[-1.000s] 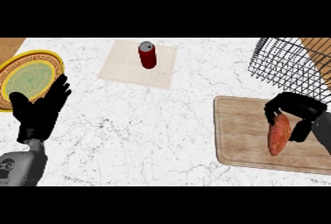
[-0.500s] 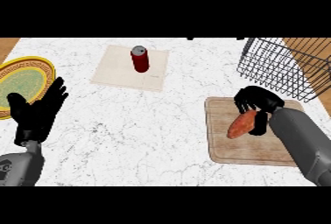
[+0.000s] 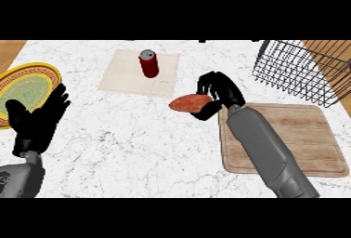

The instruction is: Pick the sweet potato from the cutting board and place it in the basket

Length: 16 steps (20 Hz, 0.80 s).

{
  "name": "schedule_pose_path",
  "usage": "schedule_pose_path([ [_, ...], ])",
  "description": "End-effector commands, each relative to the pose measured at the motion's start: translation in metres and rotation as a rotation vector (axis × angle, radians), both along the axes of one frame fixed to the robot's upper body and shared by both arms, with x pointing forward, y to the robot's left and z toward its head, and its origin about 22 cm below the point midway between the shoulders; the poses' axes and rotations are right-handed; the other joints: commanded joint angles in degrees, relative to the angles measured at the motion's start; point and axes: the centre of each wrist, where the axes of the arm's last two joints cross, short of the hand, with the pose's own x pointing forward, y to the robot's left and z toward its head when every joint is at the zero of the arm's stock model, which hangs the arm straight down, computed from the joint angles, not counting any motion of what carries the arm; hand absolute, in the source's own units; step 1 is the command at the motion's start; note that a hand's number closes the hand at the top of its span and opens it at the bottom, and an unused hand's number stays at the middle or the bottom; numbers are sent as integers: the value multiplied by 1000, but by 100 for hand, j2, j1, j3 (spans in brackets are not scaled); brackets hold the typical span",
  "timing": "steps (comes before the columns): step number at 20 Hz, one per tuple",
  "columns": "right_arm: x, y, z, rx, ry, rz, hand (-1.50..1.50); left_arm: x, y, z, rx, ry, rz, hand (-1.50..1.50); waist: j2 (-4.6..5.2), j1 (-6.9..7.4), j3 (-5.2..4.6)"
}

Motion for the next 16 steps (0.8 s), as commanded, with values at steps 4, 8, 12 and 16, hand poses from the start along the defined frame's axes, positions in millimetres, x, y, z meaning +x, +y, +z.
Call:
schedule_pose_path([
  [4,-9,70,99,172,-216,-240,150,0,-2,-1,-1,-12,1,0,30,-12,34],
  [8,-24,96,158,131,-265,-338,150,-10,7,-6,-4,-4,10,0,38,-31,31],
  [12,-51,102,190,75,-276,-434,150,2,2,12,1,-19,13,0,110,-37,49],
  [16,-46,80,245,11,-330,-550,150,7,-5,12,-5,-43,-14,0,210,150,51],
])
